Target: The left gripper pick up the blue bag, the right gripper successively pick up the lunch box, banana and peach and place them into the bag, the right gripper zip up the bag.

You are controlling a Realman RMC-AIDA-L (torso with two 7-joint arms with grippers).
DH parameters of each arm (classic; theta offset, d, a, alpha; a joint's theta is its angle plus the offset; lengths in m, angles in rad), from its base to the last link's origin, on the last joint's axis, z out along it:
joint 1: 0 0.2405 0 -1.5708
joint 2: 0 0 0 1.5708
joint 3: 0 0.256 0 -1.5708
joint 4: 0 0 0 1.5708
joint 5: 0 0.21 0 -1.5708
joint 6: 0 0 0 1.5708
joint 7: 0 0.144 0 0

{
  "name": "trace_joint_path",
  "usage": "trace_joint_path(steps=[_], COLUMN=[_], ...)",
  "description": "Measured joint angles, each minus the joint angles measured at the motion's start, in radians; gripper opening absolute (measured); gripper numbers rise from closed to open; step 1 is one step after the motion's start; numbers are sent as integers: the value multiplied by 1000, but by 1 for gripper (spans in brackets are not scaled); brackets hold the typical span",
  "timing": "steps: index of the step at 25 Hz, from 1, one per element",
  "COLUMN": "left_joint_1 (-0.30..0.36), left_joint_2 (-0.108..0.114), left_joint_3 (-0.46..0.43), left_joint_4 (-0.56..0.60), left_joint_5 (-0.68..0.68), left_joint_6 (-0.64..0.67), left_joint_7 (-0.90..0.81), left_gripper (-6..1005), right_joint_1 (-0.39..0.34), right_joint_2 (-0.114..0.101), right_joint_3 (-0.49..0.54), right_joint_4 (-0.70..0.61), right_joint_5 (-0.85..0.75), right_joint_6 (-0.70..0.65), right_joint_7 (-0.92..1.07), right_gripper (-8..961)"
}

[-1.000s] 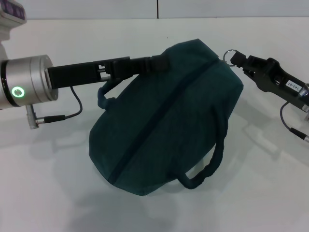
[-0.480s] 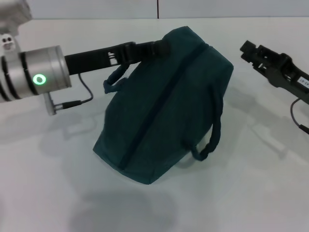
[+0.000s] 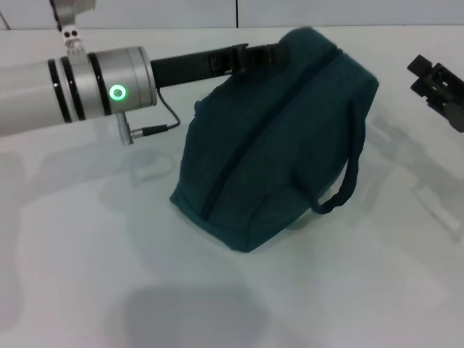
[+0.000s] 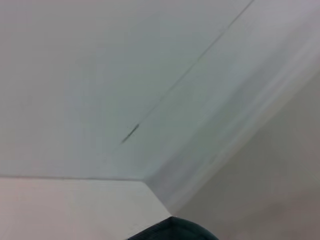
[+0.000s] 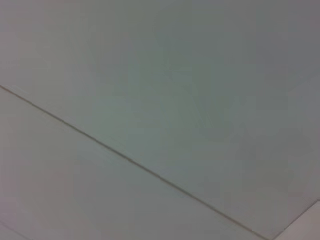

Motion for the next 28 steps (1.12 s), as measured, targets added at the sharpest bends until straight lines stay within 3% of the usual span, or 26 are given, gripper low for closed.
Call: trace_joint_path(steps=[2, 7, 14, 21, 28], left_joint_1=[-12, -20, 7, 98, 182], left_joint_2=[0, 0, 0, 1, 15], left_joint_3=[10, 20, 21, 22, 29], left_joint_4=[0, -13, -17, -17, 101], left_joint_5=[-6, -41, -160, -376, -354], left_joint_6=[-21, -72, -38, 86, 214], left_joint_7=[8, 19, 112, 253, 233], left_gripper=[93, 96, 101, 332, 658], right_joint_1=[-3, -4, -9, -5, -11], right_joint_2=[-4, -6, -13, -16, -21], right_joint_3=[13, 18, 30, 30, 22], right_joint_4=[1, -1, -3, -4, -64], right_joint_5=[-1, -6, -5, -8, -96], right_joint_6=[-2, -15, -78, -171, -269], right_joint_7=[-3, -34, -101, -194, -374], right_gripper=[651, 738, 753, 825, 858])
